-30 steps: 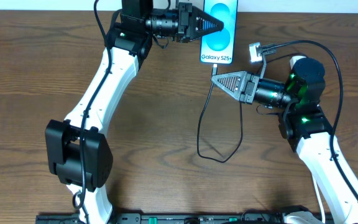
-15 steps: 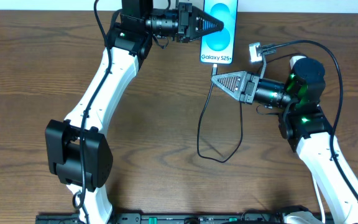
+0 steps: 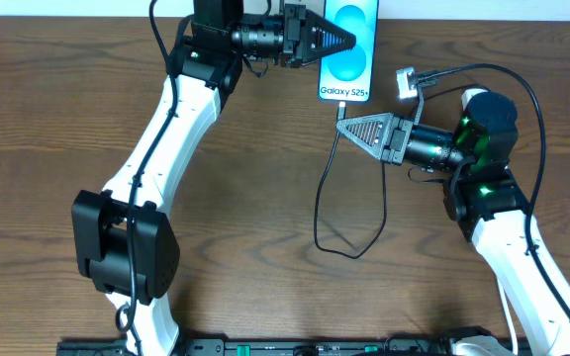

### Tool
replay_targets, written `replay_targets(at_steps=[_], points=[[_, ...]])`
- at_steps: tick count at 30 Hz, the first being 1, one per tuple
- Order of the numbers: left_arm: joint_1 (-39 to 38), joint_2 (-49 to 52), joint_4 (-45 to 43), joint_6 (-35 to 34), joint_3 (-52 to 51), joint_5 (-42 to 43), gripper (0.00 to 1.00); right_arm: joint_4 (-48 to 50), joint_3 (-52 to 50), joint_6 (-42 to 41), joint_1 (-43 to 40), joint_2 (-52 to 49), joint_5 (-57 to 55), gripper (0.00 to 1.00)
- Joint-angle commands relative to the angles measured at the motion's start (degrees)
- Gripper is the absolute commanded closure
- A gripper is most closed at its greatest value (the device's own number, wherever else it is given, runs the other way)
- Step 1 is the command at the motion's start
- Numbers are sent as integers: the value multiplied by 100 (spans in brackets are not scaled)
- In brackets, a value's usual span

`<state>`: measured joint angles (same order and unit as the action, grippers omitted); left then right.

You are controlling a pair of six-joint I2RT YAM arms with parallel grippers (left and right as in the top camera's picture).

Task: Plug charger to phone and switch on socket
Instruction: 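Push the USB-C plug up into the phone's bottom port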

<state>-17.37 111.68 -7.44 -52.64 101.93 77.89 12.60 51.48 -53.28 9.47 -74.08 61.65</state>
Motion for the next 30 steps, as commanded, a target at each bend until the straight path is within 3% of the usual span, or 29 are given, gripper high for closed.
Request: replay_targets(at_steps=[1, 30], points=[[28, -195, -33, 96, 68, 225, 93, 127, 92, -116, -44, 90, -111, 99], [28, -195, -28, 96, 68, 271, 93, 404, 92, -291, -55, 90, -424, 98]])
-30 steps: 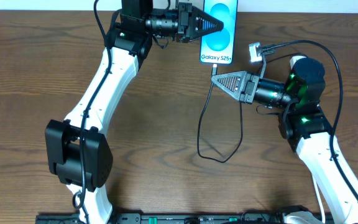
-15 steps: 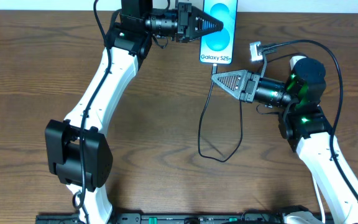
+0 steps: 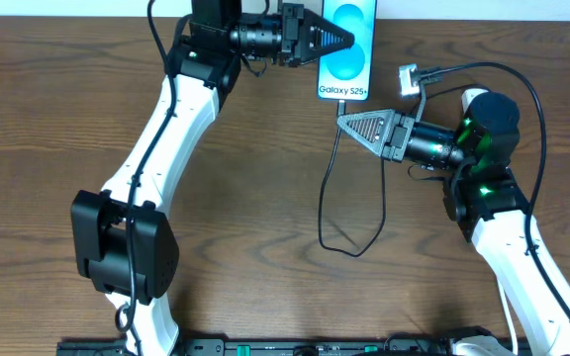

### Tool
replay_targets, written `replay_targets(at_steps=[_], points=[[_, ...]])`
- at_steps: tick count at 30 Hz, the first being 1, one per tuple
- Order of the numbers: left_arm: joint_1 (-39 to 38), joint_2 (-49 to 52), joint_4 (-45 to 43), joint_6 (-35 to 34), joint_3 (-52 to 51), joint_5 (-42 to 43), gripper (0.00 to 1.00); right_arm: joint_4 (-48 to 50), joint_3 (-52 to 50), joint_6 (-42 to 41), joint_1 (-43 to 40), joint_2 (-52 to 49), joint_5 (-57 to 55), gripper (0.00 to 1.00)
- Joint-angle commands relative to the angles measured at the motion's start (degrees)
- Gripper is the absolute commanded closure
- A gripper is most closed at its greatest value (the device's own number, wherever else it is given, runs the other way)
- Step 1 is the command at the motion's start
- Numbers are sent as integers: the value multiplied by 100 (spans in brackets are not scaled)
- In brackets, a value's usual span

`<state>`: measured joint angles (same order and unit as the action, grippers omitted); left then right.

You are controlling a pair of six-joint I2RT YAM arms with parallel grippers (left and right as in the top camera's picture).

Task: Plug charger to phone and switch on socket
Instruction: 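Push the USB-C plug up into the phone's bottom port, then release the plug with the right gripper and move it toward the power strip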

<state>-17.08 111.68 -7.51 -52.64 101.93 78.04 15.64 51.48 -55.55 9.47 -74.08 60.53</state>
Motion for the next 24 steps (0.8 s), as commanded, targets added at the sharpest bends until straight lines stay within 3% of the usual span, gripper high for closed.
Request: replay_targets(at_steps=[1, 10, 12, 17, 18, 20, 24], points=[[0, -195, -22, 96, 68, 256, 93, 166, 92, -61, -59, 90, -326, 99], [0, -195, -22, 96, 68, 254, 93, 284, 92, -55, -61, 90, -341, 98], [2, -195, -24, 96, 68, 251, 93, 282, 92, -57, -61, 90, -319, 92], [2, -195, -24, 98, 68, 249, 93, 282, 92, -57, -61, 90, -323, 94], [2, -195, -26, 98, 68, 247, 93, 280, 92, -57, -61, 90, -321, 91], [2, -195, -26, 98, 68, 223, 93, 275, 92, -57, -59, 90, -317, 70], [26, -188, -24, 195, 68, 31, 93, 140, 92, -57, -55, 90, -295, 47]])
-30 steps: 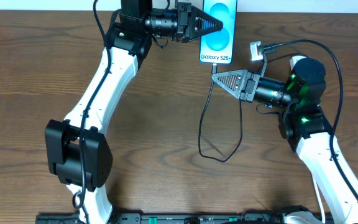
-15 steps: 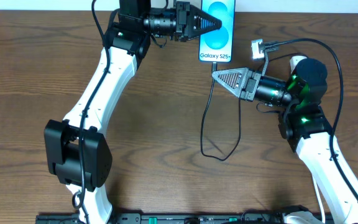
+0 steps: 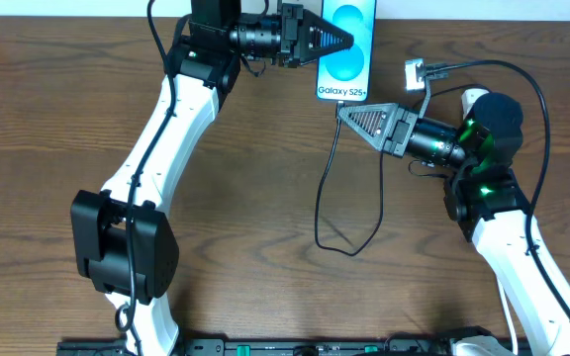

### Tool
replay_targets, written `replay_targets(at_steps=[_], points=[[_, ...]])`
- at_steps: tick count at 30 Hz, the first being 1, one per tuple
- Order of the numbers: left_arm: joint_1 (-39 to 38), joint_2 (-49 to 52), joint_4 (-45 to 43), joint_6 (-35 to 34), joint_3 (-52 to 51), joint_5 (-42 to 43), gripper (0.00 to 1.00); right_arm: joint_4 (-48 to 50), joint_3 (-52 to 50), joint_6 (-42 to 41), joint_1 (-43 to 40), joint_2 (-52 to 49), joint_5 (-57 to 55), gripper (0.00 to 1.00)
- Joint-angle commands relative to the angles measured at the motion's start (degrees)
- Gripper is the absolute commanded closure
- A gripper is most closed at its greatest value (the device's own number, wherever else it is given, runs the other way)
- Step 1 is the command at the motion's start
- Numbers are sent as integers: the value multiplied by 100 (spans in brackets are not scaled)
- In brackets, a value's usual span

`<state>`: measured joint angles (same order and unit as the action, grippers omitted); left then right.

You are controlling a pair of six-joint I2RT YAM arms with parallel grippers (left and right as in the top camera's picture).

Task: Plug charger to phone and switch on socket
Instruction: 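Release the plug with the right gripper and move it toward the power strip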

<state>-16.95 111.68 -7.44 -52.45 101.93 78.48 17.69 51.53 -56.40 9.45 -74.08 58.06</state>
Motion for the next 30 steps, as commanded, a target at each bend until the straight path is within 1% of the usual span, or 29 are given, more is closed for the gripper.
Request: replay_targets(at_steps=[1, 2, 3, 4, 6, 9, 11, 13, 15, 17, 19, 22, 27, 30], points=[[35, -179, -28, 243, 68, -59, 93, -92, 87, 28, -44, 92, -39, 43], [101, -142, -28, 269, 68, -138, 93, -101, 87, 28, -35, 92, 0, 28], [151, -111, 0, 269, 68, -190, 93, -103, 87, 28, -35, 90, 44, 16], [262, -50, 210, 295, 66, -350, 93, -138, 87, 28, -37, 92, 79, 1], [389, 13, 778, 487, 61, -651, 93, -310, 87, 46, -37, 90, 42, 1], [505, 96, 2052, 1255, 61, -1156, 93, -916, 87, 328, -37, 92, -223, 1], [505, 140, 2946, 1878, 61, -1547, 93, -1652, 87, 673, -37, 92, -610, 1], [472, 157, 3777, 2328, 52, -2061, 93, -2345, 87, 977, -37, 90, -1075, 1], [409, 184, 4343, 2743, 50, -2312, 93, -3126, 87, 1276, -37, 90, -1720, 1], [341, 221, 4690, 3158, 50, -2312, 93, -3574, 87, 1576, -37, 90, -2111, 1], [223, 315, 5088, 3504, 46, -2638, 93, -4068, 87, 1843, -37, 90, -2559, 1], [66, 459, 5307, 3515, -52, -3053, 93, -4444, 87, 2100, -37, 90, -2874, 1], [-179, 831, 5228, 3807, -385, -3191, 93, -5178, 87, 2662, -52, 90, -3209, 1], [-177, 1088, 5160, 3805, -411, -3158, 93, -5589, 85, 2715, -66, 90, -3600, 1]])
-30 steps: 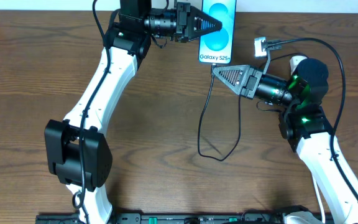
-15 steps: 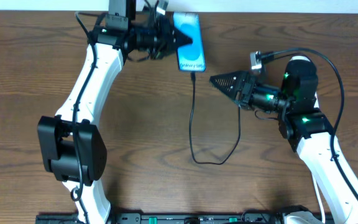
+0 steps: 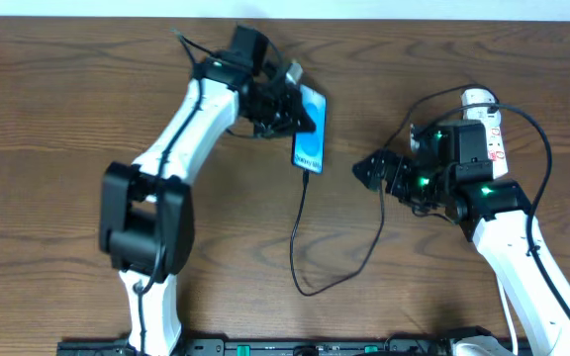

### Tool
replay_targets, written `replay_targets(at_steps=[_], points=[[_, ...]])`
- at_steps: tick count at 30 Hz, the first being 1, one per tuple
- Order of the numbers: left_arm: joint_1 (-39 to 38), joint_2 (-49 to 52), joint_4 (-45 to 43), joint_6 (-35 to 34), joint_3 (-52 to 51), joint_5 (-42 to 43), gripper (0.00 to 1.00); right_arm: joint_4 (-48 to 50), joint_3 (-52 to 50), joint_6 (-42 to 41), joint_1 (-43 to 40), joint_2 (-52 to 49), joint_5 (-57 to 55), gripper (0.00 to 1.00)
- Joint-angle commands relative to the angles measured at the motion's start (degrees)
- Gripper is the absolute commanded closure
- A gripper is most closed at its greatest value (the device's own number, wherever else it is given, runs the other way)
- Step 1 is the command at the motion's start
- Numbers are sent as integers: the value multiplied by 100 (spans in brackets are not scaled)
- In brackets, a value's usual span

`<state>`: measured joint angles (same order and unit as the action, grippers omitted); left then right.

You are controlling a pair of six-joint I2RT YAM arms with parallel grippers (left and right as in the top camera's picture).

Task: Plug charger to phone and switch on socket
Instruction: 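Release the plug with the right gripper and move it toward the power strip, then lower the plugged-in phone flat onto the table with the left gripper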

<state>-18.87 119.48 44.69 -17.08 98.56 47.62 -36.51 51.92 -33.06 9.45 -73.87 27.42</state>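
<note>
The phone, its blue screen lit, is tilted at the table's middle back. My left gripper is shut on its upper left edge. A black charger cable is plugged into the phone's bottom end. It drops to a loop near the front and climbs toward my right gripper. That gripper hangs right of the phone, apart from it, seen end-on, so its jaws cannot be read. The white socket strip lies behind the right arm, partly hidden.
The brown wooden table carries nothing else. The cable loop lies on it between the two arms, near the front. Another black lead arcs over the right arm beside the socket strip.
The phone has moved left and toward the front with my left gripper on it, and now sits tilted. My right gripper has left the phone's bottom end and stands off to the right.
The phone lay at the back edge, my left gripper at its left side. My right gripper held the cable end just below the phone's port, each time closer to it. Now the cable hangs plugged into the phone and the right gripper is clear of it.
</note>
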Motion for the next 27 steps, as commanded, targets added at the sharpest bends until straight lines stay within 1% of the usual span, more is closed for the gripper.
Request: replay_targets(at_steps=[1, 4, 13, 24, 27], points=[[22, 396, -79, 267, -74, -72, 93, -286, 48, 380, -74, 68, -704, 1], [24, 616, -129, 267, -74, -68, 93, -424, 46, 380, -103, 68, -894, 1], [11, 1023, -389, 251, -74, -68, 93, -407, 46, 380, -101, 68, -1320, 1], [-101, 1062, -789, 153, -74, -101, 93, -409, 46, 376, -101, 68, -1314, 1], [-120, 1064, -769, 11, -76, -337, 93, -411, 46, 380, -101, 68, -1340, 1]])
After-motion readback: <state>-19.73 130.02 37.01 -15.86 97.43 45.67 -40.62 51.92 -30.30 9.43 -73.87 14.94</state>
